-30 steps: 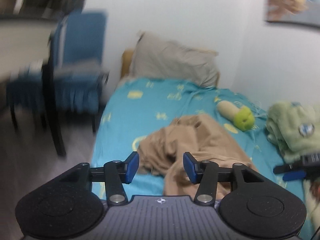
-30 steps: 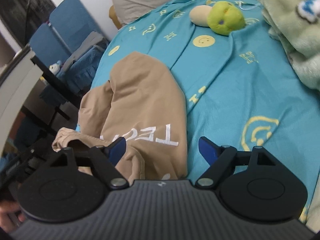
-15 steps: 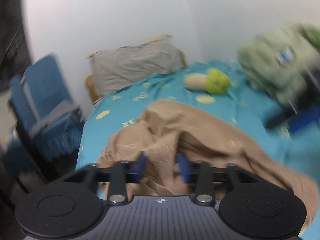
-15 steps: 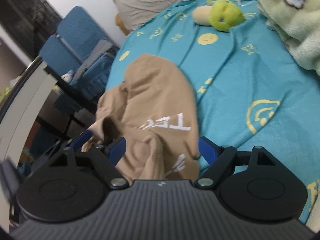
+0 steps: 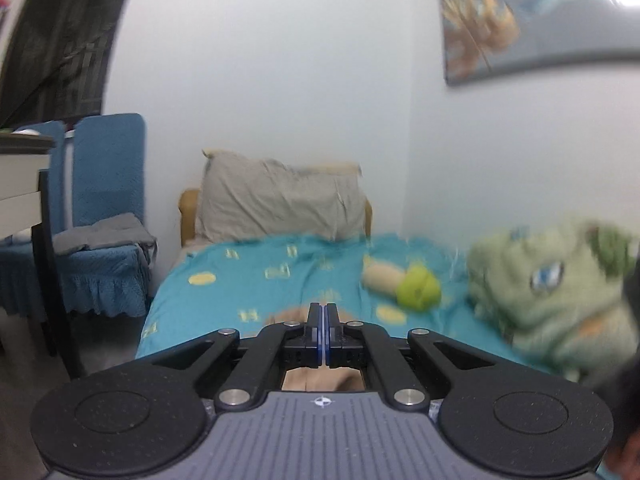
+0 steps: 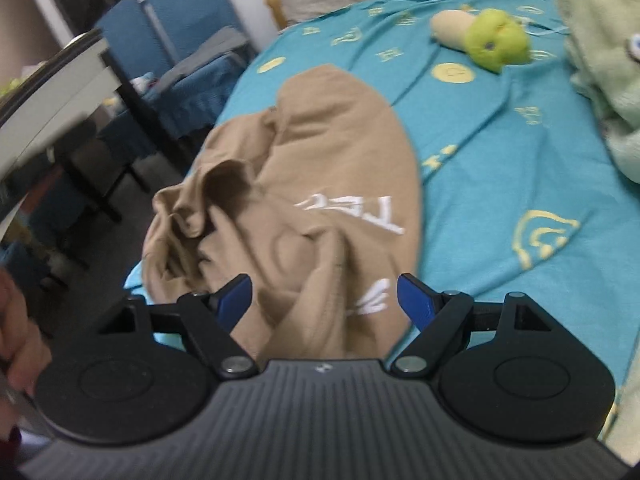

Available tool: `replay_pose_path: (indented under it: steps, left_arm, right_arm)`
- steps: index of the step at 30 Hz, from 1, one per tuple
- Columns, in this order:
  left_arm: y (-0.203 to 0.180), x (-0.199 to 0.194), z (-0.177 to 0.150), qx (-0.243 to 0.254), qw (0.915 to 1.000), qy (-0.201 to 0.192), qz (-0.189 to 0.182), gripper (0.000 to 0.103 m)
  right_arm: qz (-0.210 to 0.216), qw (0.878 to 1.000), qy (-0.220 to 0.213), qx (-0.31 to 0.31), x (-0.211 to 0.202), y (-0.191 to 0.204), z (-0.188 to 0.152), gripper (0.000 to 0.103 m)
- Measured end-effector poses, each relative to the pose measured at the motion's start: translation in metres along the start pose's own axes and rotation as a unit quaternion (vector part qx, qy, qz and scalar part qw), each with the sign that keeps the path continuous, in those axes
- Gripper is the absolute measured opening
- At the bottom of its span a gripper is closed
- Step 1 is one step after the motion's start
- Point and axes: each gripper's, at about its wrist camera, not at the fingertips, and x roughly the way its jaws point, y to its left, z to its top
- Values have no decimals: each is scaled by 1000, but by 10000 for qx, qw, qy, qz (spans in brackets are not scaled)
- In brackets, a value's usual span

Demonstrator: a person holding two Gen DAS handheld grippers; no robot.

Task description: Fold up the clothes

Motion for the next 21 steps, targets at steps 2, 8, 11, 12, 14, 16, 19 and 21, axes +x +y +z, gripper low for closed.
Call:
replay_pose_path:
  steps: [2,8,11,12,14,16,19,21]
  left_arm:
    - [-8,16,-9,253,9992,313,-8,14]
    - [-28,76,-47,1175,9864,1122,247,47]
    - [-24,95,-58,1207,9847,1202,356,45]
    - [-18,100,-57,1026,9869,1197,350,31]
    - [-6,98,-51,594,9921,1045,359,4]
    - [5,86,-38,256,9962,766,333,3]
    - [14,56,-15,-185,9995,129,235,3]
    - [18,33,0,-436,9984,-325,154,3]
  right_arm:
    - [-15,9998,-64,195,-4,-5,0,81]
    - [-5,9989,-161,440,-10,-15,-2,81]
    - [122,9990,-139,396,-7,-14,-1,81]
    - [164,9992,-131,345,-5,-12,-1,81]
    - [204,9996,-83,199,-2,-6,-2,81]
    - [227,9997,-11,59,2,-2,-4,81]
    - [146,9998,112,-13,8,1,-6,81]
    - [78,9999,153,-6,9,0,-7,81]
